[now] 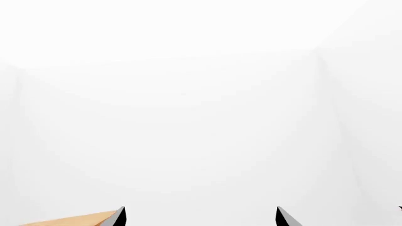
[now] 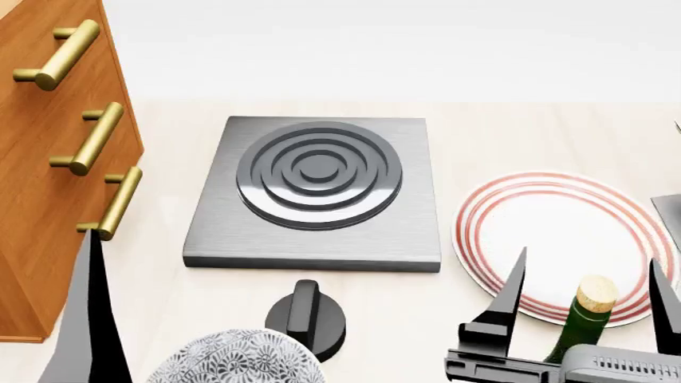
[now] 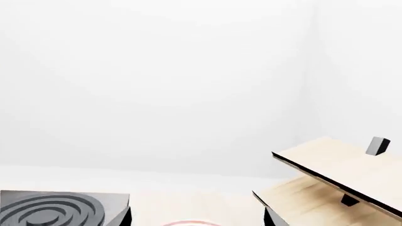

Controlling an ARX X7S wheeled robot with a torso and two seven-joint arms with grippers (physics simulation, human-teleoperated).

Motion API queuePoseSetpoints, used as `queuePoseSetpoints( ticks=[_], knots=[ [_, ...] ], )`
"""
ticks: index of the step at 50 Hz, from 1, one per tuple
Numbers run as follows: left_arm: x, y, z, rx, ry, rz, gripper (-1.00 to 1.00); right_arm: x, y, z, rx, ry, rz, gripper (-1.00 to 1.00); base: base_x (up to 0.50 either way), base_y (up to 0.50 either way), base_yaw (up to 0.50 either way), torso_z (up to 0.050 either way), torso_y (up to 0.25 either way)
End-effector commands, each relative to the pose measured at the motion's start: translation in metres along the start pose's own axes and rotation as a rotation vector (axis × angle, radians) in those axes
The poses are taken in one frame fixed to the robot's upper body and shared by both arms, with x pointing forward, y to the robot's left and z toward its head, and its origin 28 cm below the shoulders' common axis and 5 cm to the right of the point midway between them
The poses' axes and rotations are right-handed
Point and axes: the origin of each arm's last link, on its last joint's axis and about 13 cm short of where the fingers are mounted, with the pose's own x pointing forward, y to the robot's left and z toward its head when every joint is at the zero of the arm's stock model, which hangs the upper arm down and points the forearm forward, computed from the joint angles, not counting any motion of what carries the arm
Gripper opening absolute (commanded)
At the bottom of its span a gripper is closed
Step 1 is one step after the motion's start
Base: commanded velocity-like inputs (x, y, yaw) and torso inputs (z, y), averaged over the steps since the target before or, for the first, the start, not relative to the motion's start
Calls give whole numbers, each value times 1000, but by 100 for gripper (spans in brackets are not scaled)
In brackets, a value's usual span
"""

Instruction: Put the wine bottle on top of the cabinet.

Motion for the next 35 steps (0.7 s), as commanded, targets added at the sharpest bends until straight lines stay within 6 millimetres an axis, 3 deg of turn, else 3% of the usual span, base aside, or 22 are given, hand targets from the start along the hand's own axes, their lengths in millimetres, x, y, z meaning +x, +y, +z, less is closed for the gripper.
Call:
queuePoseSetpoints(
  ticks=[1,23,24,35],
  knots=[
    [0,0,0,0,1,3,100,-1,0,-10,6,31,-10,100,0,0,0,0,0],
    [0,0,0,-3,7,2,100,-6,2,-17,16,51,-13,100,0,0,0,0,0],
    [0,0,-1,-3,8,2,100,-6,2,-17,16,52,-12,-100,0,0,0,0,0],
    [0,0,-1,-2,9,3,100,-7,3,-21,20,56,-12,-100,0,0,0,0,0]
  ],
)
